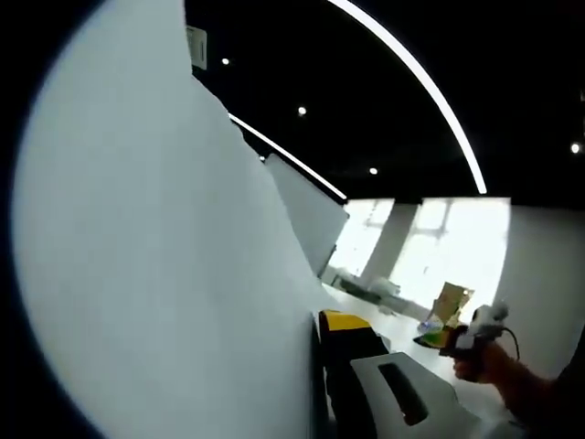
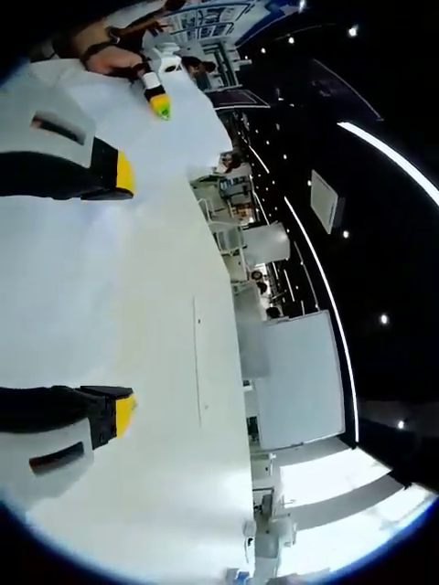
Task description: Organize the stack of printing papers by aligning and flattening the scattered papers on the table
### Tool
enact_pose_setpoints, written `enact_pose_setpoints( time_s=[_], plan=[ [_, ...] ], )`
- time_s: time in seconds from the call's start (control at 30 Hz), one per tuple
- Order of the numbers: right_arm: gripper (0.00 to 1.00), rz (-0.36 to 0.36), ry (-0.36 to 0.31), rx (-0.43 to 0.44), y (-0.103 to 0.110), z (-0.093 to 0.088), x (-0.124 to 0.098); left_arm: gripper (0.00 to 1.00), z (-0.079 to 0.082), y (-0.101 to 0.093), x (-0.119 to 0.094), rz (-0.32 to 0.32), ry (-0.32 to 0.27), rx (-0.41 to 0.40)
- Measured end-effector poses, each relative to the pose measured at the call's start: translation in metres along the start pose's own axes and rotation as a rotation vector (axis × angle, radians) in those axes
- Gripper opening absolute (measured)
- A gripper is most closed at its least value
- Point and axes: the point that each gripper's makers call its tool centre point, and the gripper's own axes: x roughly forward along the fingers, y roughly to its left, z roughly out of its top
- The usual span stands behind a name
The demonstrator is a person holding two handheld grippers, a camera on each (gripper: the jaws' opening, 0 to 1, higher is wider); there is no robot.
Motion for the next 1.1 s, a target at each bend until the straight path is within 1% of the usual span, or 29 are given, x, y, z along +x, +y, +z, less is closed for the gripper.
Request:
enact_pose_setpoints(
  time_s=[0.47, 0.77, 1.1],
  plan=[
    [0.79, -0.009, 0.038, -0.025, 0.0, -0.013, 0.003, 0.1, 0.0, 0.0, 0.0, 0.0, 0.001, 0.0],
    [0.78, -0.037, 0.056, -0.042, -0.008, -0.021, 0.003, 0.1, -0.001, -0.001, 0.0, 0.001, 0.002, 0.001],
    [0.75, -0.031, 0.066, -0.034, -0.014, -0.025, 0.008, 0.1, -0.001, -0.001, 0.001, 0.002, 0.002, 0.001]
  ],
)
